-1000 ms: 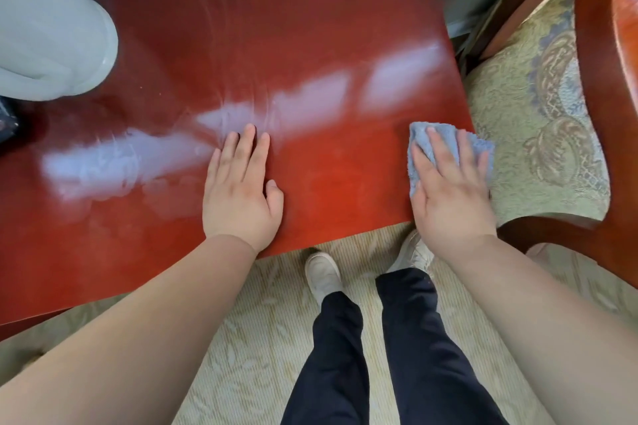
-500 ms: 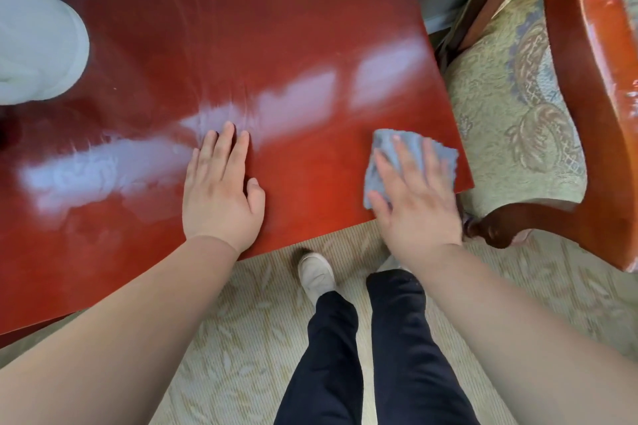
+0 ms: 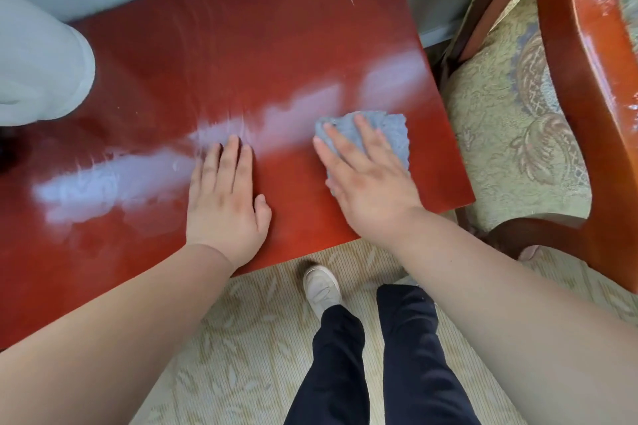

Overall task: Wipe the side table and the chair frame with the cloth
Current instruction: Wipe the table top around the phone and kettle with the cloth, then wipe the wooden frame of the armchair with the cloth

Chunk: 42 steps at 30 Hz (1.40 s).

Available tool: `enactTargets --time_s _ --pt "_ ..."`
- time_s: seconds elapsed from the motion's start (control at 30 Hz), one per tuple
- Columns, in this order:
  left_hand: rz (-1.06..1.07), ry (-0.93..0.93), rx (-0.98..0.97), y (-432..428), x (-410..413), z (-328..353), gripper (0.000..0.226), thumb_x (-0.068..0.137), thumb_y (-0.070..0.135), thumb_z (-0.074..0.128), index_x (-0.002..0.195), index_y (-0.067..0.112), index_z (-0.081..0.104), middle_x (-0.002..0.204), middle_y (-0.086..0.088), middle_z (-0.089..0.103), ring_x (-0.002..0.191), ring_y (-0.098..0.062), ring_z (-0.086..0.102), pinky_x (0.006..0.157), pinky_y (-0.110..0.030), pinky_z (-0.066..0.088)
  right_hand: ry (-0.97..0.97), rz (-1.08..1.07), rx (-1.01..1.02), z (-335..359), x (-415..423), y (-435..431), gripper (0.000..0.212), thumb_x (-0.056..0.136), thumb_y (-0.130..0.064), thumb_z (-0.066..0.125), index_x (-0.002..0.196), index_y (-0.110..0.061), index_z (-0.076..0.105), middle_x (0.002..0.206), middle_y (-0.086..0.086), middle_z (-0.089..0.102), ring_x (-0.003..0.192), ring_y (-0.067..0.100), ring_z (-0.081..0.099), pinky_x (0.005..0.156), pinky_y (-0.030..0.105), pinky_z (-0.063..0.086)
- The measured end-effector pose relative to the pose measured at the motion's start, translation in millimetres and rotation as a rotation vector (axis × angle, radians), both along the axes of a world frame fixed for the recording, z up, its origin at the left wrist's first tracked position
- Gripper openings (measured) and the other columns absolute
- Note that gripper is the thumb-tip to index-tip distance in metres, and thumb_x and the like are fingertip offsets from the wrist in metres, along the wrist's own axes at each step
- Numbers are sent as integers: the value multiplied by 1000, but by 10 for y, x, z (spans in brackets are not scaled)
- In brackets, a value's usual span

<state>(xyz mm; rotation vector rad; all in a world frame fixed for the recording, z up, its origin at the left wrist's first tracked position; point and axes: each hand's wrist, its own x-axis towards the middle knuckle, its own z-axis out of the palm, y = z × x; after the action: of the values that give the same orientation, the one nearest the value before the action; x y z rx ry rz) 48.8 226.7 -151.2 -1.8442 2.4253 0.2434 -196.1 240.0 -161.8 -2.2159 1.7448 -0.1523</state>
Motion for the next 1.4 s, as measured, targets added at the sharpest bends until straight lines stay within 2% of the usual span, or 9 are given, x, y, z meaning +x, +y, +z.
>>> enactTargets --time_s 0.1,0.27,0.47,0.77,0.93,1.03,1.13,1.3,1.4 --pt "-153 2 18 -114 -39 3 76 93 35 36 161 2 31 171 -18 24 159 -36 19 131 -51 14 -36 58 8 0 -73 -108 74 101 -43 52 164 -24 18 171 0 20 158 29 14 129 44 10" --pt "99 97 32 -240 -408 4 70 96 39 35 162 17 34 174 -3 21 162 -25 12 132 -48 7 49 -259 -3 -14 -688 -206 72 100 -55 44 162 -25 25 171 6 19 155 36 18 126 54 16" --pt "-18 146 31 -346 -1440 -23 70 96 44 35 162 22 36 174 -5 21 162 -30 12 131 -50 4 -212 -585 77 22 -949 -59 60 103 -29 50 160 -29 31 163 9 34 133 40 50 105 51 48" --pt "-2 41 16 -268 -1547 -98 71 98 47 37 165 27 29 176 -2 15 162 -30 9 131 -54 8 -220 -627 109 19 -930 595 60 103 -27 50 160 -30 29 164 7 29 131 36 54 97 46 52" --pt "6 -4 61 -268 -1560 -60 69 100 48 31 166 30 19 177 0 8 163 -28 1 131 -53 6 -107 -525 162 5 -1013 1096 80 90 -10 72 159 -21 33 153 11 41 102 29 70 62 35 61" --pt "5 -44 101 -273 -1623 20 71 100 45 32 166 26 17 176 -5 8 162 -33 4 130 -55 8 -78 -582 347 172 -1106 1051 70 99 -22 55 158 -39 22 150 2 37 95 27 66 76 37 57" --pt "10 -103 178 -289 -1749 209 70 102 38 37 167 18 16 175 -11 8 161 -38 6 129 -56 14 -93 -554 276 492 -1185 1019 52 101 -34 50 149 -43 33 127 3 49 87 34 66 75 42 58" --pt "80 160 300 -292 -2018 666 47 103 27 50 148 14 52 153 -13 51 139 -36 48 113 -45 42 -222 -322 63 1209 -1247 1206 63 82 -12 80 140 -17 57 116 11 63 77 32 69 57 41 61" --pt "-4 282 256 -188 -2153 934 44 101 22 55 145 13 59 143 -12 61 132 -34 54 111 -41 42 -323 -330 -79 1549 -1309 1421 55 88 -18 76 140 -15 59 125 8 63 92 27 70 66 32 60"
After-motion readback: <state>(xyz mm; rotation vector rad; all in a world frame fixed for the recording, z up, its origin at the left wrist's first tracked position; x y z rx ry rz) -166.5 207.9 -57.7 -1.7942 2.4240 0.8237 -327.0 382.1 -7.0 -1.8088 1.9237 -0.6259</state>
